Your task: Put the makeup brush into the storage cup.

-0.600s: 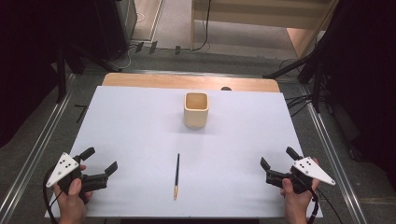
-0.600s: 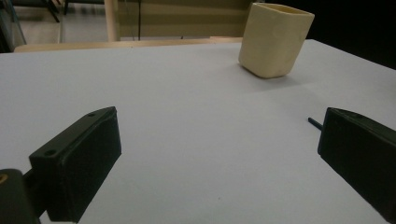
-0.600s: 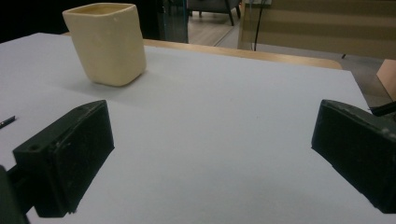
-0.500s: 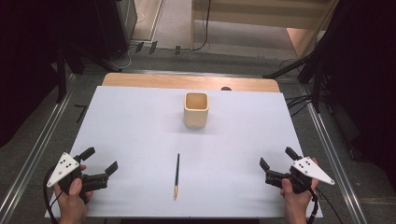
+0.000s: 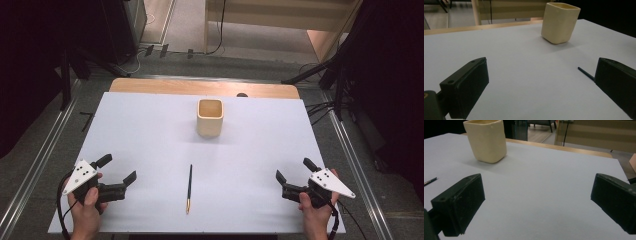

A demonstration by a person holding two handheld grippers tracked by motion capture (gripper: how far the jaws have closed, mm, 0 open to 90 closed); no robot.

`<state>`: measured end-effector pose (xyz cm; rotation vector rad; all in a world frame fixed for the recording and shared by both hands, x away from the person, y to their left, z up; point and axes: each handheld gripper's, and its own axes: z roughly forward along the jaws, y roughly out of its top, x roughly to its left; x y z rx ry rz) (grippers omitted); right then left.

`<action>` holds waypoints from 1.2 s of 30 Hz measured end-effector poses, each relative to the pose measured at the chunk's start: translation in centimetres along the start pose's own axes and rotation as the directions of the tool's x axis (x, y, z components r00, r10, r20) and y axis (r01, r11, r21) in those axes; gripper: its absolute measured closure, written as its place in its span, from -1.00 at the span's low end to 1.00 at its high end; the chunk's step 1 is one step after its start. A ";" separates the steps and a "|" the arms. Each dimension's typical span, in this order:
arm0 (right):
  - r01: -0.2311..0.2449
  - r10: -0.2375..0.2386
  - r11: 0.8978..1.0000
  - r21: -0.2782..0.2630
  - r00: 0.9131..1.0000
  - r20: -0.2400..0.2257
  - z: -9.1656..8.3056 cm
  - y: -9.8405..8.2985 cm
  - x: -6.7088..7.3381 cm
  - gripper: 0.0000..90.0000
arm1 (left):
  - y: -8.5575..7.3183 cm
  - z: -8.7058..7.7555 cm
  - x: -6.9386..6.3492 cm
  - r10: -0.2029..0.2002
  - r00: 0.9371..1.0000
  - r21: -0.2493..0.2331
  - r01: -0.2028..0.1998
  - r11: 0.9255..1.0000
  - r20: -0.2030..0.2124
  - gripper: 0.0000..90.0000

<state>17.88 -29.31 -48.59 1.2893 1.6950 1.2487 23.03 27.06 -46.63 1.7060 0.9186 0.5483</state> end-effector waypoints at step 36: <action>0.005 -0.004 1.000 0.014 1.000 -0.021 0.2 0.0 0.3 -1.00 | 3.7 6.5 -6.0 0.082 0.983 0.059 -0.093 0.994 0.163 -1.00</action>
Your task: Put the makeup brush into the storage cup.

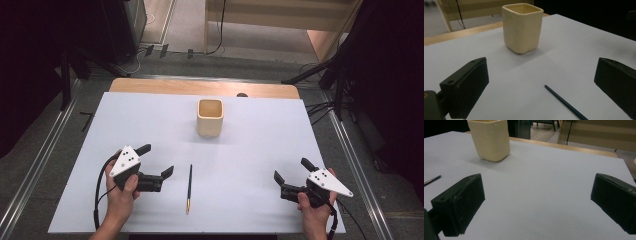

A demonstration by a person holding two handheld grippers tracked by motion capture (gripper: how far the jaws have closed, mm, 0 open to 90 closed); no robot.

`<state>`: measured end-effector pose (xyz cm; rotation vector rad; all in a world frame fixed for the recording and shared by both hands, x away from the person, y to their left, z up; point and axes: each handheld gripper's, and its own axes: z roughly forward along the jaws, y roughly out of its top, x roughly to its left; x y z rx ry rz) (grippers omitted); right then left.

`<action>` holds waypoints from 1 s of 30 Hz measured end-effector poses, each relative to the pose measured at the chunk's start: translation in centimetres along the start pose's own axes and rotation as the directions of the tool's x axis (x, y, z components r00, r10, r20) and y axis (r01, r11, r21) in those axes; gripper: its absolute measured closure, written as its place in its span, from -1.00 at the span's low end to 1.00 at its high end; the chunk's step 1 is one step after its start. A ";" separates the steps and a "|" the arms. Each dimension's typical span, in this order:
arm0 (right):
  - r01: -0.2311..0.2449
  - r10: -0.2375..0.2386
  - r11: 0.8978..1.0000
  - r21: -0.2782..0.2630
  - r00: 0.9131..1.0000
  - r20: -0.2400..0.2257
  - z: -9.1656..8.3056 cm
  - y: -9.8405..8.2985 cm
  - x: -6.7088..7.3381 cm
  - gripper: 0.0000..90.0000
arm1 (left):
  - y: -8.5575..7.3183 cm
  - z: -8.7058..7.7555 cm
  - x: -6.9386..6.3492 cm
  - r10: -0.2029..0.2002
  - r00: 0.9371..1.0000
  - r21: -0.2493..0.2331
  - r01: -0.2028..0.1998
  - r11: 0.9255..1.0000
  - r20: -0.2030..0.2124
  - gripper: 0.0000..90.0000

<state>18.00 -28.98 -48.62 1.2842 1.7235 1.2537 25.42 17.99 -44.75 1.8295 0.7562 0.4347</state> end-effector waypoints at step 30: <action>0.000 0.000 1.000 0.026 1.000 0.001 0.3 -0.2 -0.3 -1.00 | 2.8 5.6 -2.7 0.019 0.999 0.326 -0.032 0.945 0.044 -0.89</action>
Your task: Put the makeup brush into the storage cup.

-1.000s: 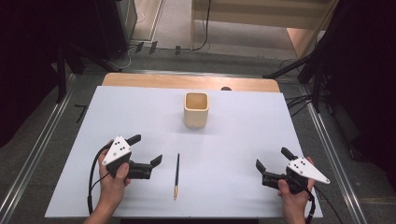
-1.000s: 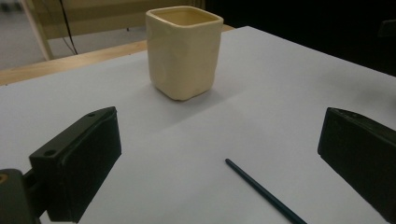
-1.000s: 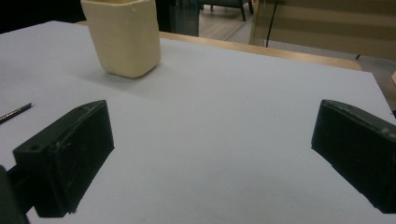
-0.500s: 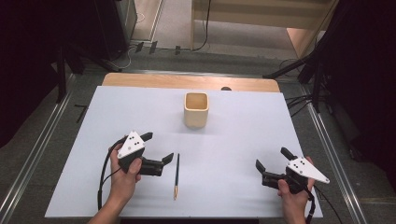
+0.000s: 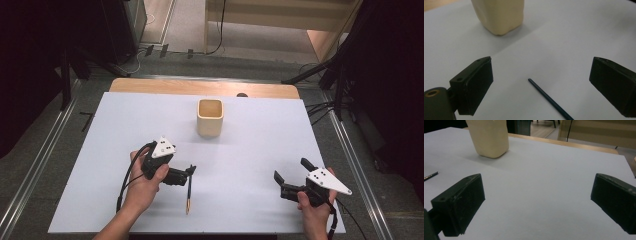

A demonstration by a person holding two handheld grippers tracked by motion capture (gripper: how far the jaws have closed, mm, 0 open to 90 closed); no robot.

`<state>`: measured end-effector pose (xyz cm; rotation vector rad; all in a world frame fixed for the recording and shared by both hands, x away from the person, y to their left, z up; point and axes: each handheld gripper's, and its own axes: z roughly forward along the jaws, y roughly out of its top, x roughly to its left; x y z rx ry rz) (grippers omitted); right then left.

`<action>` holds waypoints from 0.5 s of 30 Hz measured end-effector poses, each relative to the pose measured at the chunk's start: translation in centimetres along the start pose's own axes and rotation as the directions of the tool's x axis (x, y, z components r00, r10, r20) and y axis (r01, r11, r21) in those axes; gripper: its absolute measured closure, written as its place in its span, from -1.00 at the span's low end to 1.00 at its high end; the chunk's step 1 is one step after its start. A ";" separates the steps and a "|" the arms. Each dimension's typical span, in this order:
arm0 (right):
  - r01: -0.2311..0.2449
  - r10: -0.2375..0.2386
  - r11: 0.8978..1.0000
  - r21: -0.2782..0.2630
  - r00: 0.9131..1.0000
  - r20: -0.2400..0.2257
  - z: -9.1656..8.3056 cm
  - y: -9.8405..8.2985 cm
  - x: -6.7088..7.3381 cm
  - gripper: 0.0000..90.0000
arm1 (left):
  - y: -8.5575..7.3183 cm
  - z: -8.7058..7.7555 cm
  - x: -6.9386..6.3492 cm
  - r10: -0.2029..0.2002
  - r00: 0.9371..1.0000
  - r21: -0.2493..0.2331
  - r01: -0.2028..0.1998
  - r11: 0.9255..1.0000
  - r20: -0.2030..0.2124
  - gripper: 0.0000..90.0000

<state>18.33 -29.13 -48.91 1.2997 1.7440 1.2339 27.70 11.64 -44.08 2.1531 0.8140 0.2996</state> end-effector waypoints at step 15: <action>0.002 -0.002 1.000 0.020 1.000 0.002 0.3 -0.1 0.0 -1.00 | 0.6 2.9 -1.0 0.026 1.000 0.324 -0.021 0.946 -0.010 -0.86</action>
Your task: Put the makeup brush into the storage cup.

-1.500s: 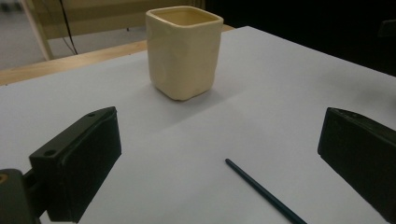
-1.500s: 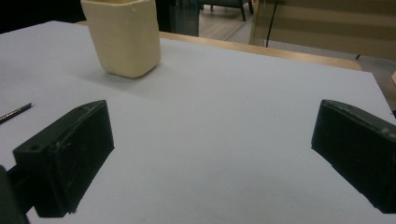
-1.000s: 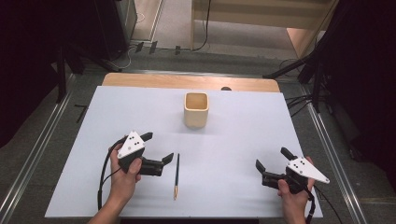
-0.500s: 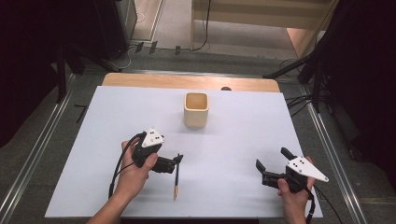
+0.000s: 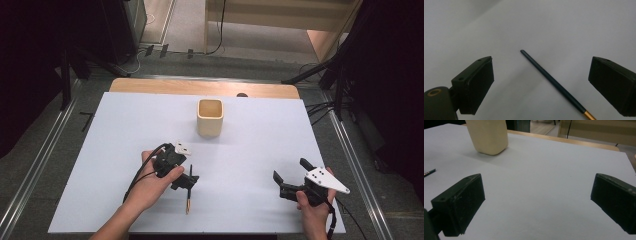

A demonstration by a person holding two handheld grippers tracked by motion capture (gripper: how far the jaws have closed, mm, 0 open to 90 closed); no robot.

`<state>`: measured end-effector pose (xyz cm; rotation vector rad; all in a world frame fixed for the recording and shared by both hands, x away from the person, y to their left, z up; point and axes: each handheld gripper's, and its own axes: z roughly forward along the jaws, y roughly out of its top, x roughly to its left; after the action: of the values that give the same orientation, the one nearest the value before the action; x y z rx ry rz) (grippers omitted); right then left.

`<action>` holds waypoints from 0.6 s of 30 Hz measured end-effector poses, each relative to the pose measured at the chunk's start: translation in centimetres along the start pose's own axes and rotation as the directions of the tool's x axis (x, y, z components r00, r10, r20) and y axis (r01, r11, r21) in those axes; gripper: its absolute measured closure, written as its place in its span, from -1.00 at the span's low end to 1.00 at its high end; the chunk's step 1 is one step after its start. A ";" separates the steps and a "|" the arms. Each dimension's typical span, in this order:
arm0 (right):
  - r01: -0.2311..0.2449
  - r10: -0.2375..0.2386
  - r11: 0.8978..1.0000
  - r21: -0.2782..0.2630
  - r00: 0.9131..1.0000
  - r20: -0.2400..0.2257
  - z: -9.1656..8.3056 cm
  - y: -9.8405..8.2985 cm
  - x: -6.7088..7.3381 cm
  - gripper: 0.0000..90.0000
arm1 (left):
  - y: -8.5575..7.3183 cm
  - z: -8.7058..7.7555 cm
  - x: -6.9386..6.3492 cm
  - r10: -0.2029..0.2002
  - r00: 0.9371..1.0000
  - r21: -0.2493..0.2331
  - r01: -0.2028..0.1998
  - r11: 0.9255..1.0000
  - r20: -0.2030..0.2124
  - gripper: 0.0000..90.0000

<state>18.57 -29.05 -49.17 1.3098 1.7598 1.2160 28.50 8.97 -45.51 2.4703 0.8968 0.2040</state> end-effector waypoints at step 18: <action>-0.002 0.002 1.000 0.024 1.000 0.008 0.3 -0.2 -0.1 -1.00 | -0.5 2.0 -1.2 -0.006 1.000 0.233 0.000 0.972 0.026 -0.49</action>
<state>18.80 -29.09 -49.47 1.3287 1.7732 1.1918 27.90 7.79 -47.46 2.6799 0.9613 0.0673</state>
